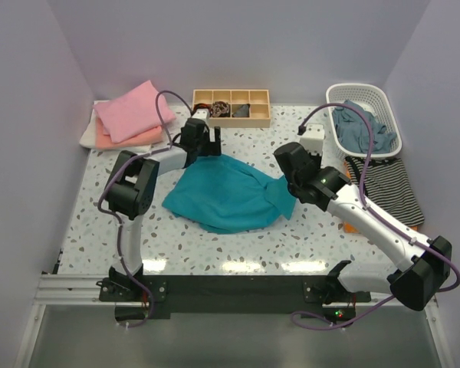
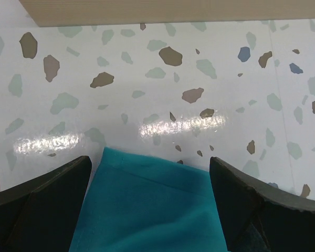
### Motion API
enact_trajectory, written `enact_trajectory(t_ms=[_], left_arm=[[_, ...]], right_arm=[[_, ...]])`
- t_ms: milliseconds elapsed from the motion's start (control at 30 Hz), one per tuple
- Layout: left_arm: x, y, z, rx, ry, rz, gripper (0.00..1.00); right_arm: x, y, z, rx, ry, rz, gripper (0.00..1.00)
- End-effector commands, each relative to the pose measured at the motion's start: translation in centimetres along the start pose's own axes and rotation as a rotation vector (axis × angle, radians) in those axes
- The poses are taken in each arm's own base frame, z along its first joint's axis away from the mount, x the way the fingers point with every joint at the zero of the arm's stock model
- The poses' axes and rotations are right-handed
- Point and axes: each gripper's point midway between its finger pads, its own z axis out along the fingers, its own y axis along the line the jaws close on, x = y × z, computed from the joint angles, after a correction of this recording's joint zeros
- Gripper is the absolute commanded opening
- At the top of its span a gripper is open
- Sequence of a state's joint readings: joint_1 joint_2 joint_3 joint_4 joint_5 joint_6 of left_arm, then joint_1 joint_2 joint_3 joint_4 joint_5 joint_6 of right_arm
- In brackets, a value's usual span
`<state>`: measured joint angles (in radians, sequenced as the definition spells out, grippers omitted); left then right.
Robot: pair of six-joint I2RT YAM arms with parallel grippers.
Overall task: Fold and stack the t-shirts
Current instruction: Flatten the tshirt out
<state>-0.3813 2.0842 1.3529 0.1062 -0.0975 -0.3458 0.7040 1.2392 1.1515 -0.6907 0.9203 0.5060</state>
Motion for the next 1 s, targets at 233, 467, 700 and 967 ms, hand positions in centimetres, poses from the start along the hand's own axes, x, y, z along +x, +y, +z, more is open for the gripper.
enact_trajectory(t_ms=[233, 467, 700, 967], left_arm=[[0.3, 1.2, 2.6, -0.031, 0.015, 0.042, 1.0], [1.3, 0.7, 1.0, 0.013, 0.039, 0.032, 0.52], [2.8, 1.5, -0.9, -0.006, 0.054, 0.035, 0.39], [2.0, 1.2, -0.7, 0.003, 0.057, 0.049, 0.0]], right_arm=[[-0.4, 0.6, 0.6, -0.019, -0.006, 0.027, 0.0], [-0.4, 0.3, 0.6, -0.018, -0.005, 0.03, 0.0], [-0.2, 0.4, 0.5, -0.032, 0.003, 0.04, 0.0], [-0.2, 0.0, 0.4, -0.025, -0.002, 0.045, 0.0]])
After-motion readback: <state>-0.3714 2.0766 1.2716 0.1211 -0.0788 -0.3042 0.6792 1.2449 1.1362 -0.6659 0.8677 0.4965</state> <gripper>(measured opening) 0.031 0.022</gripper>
